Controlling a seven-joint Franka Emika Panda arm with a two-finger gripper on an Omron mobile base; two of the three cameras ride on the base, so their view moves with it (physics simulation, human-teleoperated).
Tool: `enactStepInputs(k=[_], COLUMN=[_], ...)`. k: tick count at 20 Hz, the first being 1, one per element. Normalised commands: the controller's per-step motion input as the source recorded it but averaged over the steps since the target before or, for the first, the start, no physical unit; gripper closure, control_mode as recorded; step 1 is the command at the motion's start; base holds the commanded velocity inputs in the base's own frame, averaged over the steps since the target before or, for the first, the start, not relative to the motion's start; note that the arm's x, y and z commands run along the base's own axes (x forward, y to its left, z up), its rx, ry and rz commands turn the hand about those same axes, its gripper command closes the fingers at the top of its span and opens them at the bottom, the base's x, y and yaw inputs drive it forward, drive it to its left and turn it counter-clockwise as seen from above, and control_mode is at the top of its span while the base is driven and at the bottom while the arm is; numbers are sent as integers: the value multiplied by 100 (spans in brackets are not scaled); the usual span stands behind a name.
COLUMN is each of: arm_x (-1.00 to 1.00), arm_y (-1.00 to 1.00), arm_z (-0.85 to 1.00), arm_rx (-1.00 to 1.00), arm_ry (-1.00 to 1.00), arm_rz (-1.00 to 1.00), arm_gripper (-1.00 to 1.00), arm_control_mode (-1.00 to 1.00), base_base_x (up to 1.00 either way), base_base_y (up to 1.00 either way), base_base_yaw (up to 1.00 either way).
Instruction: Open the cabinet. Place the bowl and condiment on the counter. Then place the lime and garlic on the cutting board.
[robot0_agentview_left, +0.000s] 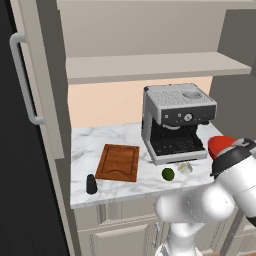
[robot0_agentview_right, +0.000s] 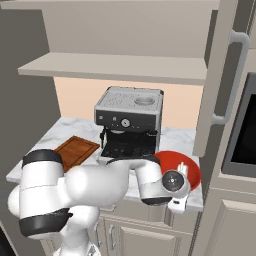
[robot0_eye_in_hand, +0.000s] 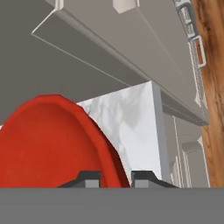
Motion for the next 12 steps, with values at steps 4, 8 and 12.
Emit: enactStepInputs(k=[4,8,12], arm_x=[0,0,16], arm_y=[-25,-16,-1], arm_z=[-12,-18,-18], arm_rx=[-1,-2,-2], arm_ry=[0,0,0], arm_rz=[0,0,0], arm_gripper=[100,100,100], arm_control_mode=[-100,-100,-100], base_base_x=[0,0,0], base_base_y=[0,0,0], base_base_yaw=[0,0,0])
